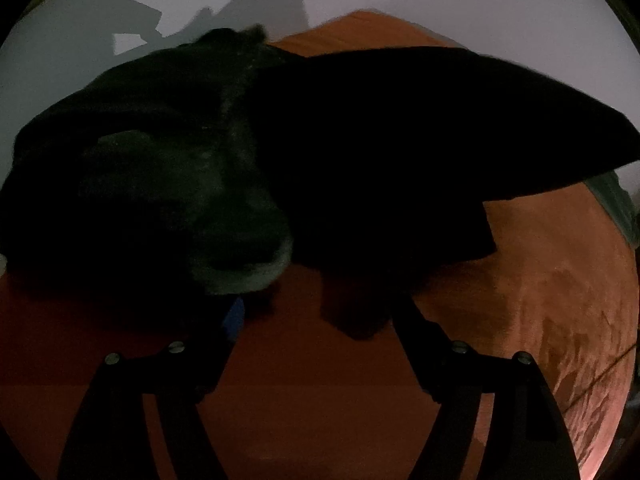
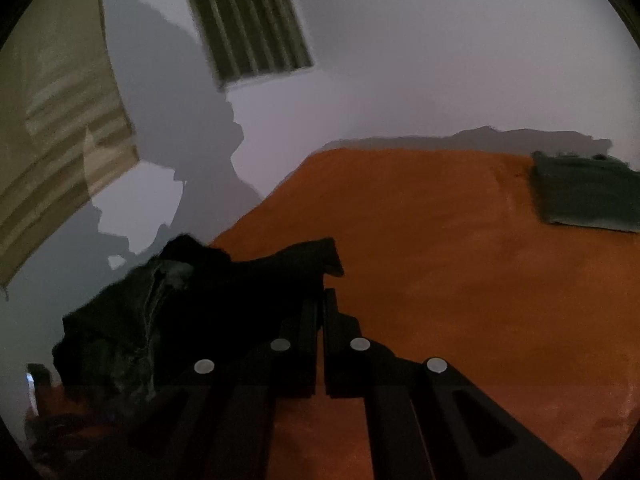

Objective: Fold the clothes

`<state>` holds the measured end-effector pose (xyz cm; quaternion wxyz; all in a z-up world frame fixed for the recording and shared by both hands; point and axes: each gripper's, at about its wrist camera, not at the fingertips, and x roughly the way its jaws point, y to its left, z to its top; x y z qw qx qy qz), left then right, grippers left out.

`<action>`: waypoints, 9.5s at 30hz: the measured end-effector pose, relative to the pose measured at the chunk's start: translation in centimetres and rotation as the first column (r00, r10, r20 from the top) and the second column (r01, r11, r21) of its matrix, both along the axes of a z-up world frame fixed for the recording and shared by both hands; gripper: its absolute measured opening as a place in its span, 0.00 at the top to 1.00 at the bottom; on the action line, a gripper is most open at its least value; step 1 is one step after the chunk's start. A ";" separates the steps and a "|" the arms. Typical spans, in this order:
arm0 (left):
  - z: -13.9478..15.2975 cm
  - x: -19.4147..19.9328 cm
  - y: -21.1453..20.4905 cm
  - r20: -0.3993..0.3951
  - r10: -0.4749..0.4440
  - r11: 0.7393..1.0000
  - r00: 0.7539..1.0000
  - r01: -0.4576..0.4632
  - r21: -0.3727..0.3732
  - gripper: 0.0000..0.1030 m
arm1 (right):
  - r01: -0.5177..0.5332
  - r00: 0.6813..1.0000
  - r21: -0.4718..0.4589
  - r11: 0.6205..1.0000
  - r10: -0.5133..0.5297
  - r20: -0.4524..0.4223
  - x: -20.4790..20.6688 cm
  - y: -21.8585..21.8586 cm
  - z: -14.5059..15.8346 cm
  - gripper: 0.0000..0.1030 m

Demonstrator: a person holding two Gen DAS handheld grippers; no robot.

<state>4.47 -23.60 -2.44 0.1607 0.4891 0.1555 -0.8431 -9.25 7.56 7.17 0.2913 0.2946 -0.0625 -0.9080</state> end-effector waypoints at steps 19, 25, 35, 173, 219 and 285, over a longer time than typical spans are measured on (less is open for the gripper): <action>-2.5 -5.0 5.3 0.048 -0.089 0.996 0.995 0.088 0.009 0.25 | -0.162 0.954 0.244 0.956 0.089 0.287 1.3 9.8 -10.0 0.55; -2.2 -3.0 4.2 0.057 -0.059 0.998 0.997 0.059 0.000 0.25 | -0.202 0.944 0.225 0.953 0.128 0.304 -1.9 4.8 -12.4 0.11; -3.3 -3.8 3.3 -0.014 0.043 0.997 0.999 -0.044 -0.069 0.25 | -0.274 0.954 0.432 0.859 0.187 0.233 -3.9 -6.9 -16.6 0.11; -6.8 7.5 30.5 -0.079 -0.465 0.665 0.882 0.407 0.627 0.51 | -0.618 0.769 0.229 0.752 0.517 0.376 25.6 11.2 -16.4 0.97; -7.8 11.9 24.4 -0.052 -0.227 0.831 0.973 0.221 0.510 0.98 | -0.589 0.266 0.796 -0.139 0.897 0.353 4.9 -10.9 -18.0 0.63; 1.3 -2.5 35.0 -0.500 -0.556 0.685 0.664 0.706 0.177 0.98 | 0.011 0.858 0.409 0.912 0.201 -0.473 9.3 16.0 15.2 1.00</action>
